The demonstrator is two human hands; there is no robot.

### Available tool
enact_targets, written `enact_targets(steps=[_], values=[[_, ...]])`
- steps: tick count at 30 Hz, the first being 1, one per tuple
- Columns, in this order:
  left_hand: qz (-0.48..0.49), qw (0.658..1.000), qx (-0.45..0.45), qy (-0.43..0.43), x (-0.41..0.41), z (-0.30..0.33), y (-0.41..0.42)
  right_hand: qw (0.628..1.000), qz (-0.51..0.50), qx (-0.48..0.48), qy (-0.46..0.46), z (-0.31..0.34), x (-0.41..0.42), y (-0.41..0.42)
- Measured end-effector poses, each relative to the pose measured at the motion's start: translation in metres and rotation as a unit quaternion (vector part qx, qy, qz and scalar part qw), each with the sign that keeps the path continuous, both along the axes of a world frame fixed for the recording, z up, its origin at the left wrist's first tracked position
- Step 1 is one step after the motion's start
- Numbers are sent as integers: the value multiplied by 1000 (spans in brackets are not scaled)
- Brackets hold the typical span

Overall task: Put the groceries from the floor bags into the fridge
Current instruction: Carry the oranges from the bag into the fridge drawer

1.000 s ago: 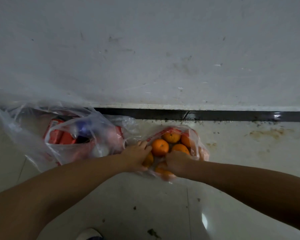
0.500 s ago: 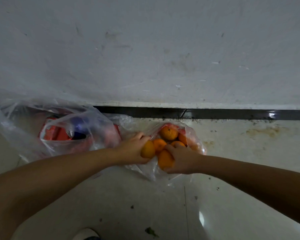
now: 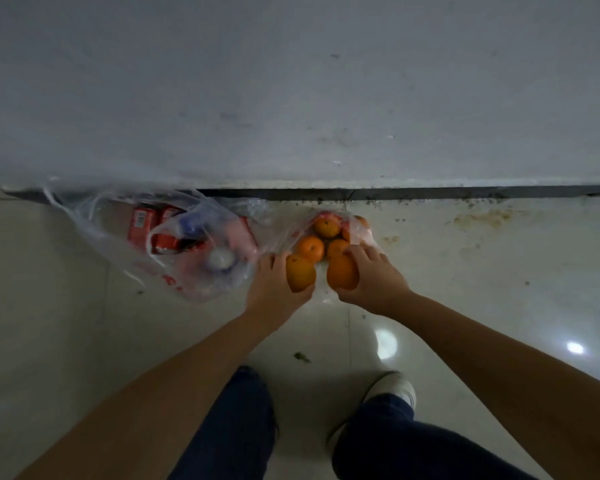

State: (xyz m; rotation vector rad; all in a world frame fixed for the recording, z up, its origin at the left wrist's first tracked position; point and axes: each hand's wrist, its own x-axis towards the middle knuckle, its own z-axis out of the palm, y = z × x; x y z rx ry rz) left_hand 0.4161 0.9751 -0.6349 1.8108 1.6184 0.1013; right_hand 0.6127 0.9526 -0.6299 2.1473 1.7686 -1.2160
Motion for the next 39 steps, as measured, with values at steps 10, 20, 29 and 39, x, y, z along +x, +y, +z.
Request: enact_targets(steps=[10, 20, 29, 39], values=[[-45, 998, -20, 38, -16, 268, -15, 999, -23, 24, 8, 268, 1, -40], [-315, 946, 80, 6, 48, 446, -13, 974, -197, 98, -55, 452, 22, -102], [-539, 818, 195, -37, 143, 563, -67, 891, -397, 164, -149, 560, 40, -261], [-701, 671, 182, -158, 212, 624, -346, 720, -626, 148, -260, 625, -17, -560]])
